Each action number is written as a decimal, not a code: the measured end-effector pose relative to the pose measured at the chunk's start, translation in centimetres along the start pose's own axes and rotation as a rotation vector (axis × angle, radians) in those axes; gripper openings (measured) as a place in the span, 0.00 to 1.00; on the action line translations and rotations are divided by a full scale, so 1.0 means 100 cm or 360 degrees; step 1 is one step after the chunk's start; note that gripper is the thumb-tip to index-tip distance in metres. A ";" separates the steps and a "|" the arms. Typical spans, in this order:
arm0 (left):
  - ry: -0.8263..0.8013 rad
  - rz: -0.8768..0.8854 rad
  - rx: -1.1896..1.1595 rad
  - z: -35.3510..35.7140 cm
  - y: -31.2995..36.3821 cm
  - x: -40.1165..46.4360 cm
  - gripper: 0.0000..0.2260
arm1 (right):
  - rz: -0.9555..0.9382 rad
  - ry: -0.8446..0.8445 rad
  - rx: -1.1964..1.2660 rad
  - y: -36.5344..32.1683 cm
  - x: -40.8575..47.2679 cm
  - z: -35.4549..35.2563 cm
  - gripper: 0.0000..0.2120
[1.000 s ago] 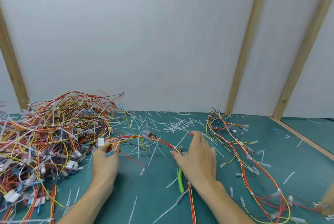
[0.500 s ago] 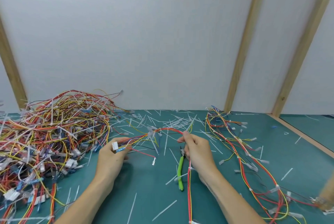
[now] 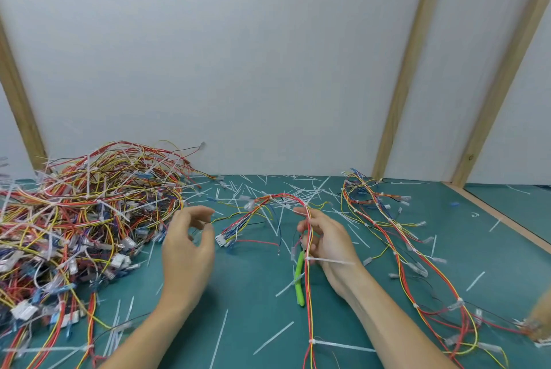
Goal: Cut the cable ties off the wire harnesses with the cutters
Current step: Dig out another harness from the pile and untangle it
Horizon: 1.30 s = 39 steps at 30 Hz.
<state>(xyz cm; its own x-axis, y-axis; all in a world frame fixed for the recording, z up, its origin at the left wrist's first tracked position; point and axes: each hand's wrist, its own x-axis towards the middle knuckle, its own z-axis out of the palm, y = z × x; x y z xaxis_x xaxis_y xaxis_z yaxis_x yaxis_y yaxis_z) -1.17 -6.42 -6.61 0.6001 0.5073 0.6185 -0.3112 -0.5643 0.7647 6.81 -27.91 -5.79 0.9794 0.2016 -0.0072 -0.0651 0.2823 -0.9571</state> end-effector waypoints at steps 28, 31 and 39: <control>-0.0894 -0.0444 -0.0554 0.019 0.006 -0.020 0.02 | -0.0015 -0.0306 -0.0060 0.005 -0.018 0.019 0.22; -0.0701 -0.0537 -0.0627 0.018 0.007 -0.018 0.02 | -0.0024 -0.0265 -0.0102 0.004 -0.020 0.020 0.22; -0.0382 -0.0646 -0.0631 0.016 0.003 -0.013 0.04 | -0.0081 -0.0357 -0.0074 0.005 -0.026 0.025 0.24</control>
<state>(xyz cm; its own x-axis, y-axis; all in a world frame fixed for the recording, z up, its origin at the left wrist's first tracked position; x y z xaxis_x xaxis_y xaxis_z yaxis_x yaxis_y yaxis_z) -0.88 -8.30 -7.43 0.8629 0.4442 0.2410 -0.2455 -0.0484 0.9682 3.77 -25.90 -5.54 0.9141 0.3929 0.1007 -0.0031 0.2549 -0.9670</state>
